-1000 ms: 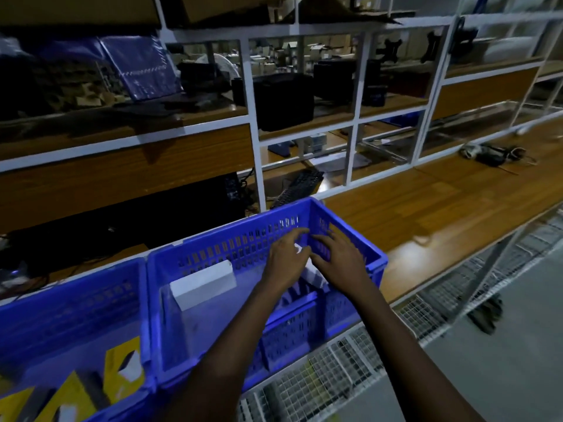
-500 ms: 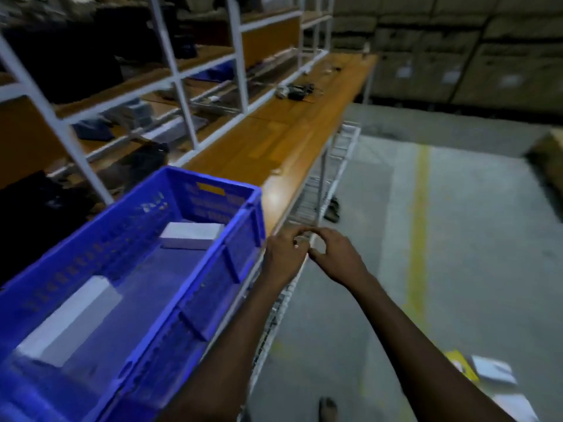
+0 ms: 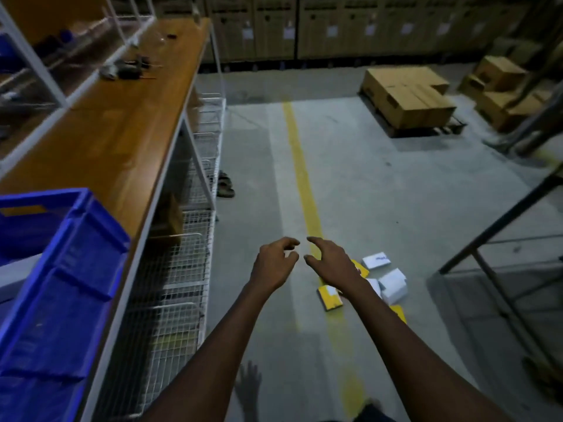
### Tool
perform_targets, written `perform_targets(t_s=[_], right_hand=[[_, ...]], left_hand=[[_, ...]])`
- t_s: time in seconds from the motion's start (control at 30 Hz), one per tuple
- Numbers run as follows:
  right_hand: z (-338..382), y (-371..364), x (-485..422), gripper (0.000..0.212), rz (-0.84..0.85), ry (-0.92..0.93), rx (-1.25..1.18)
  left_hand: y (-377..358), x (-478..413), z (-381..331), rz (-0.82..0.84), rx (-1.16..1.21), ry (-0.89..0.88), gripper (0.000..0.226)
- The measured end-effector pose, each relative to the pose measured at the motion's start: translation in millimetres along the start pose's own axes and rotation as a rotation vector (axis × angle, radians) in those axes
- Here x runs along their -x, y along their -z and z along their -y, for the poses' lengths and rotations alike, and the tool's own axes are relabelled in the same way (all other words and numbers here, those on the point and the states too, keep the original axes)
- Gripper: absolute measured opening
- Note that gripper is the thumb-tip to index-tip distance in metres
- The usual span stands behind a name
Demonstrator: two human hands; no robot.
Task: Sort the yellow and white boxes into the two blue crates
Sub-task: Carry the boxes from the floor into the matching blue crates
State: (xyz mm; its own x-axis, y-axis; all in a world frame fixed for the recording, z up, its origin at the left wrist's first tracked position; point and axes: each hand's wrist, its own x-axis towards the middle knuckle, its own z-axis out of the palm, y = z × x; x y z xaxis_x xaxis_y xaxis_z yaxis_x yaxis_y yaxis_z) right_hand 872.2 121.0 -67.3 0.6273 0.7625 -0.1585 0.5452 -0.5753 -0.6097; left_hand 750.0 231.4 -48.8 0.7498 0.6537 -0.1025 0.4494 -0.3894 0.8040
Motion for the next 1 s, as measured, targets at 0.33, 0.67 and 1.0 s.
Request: perform_targets(t_s=[0.33,0.67,1.0], right_hand=[[-160.3,86.1,-7.8,0.055,0.009,-0.187,-0.113],[-307.4,161.6,-118.9,0.057,0.095,-0.244,0.008],[-509.4,-30.7,-265.9,0.061,0.118,-0.327,0.184]], left_hand=[[-149.0,-64.1,-76.9,0.144,-0.153,-0.021,0.038],[-276.8,-190.0,-129.7,0.170,-0.336,0.057,0.058],[-481.5,-341.4,95.3,0.120,-0.339,0.422,0.093]])
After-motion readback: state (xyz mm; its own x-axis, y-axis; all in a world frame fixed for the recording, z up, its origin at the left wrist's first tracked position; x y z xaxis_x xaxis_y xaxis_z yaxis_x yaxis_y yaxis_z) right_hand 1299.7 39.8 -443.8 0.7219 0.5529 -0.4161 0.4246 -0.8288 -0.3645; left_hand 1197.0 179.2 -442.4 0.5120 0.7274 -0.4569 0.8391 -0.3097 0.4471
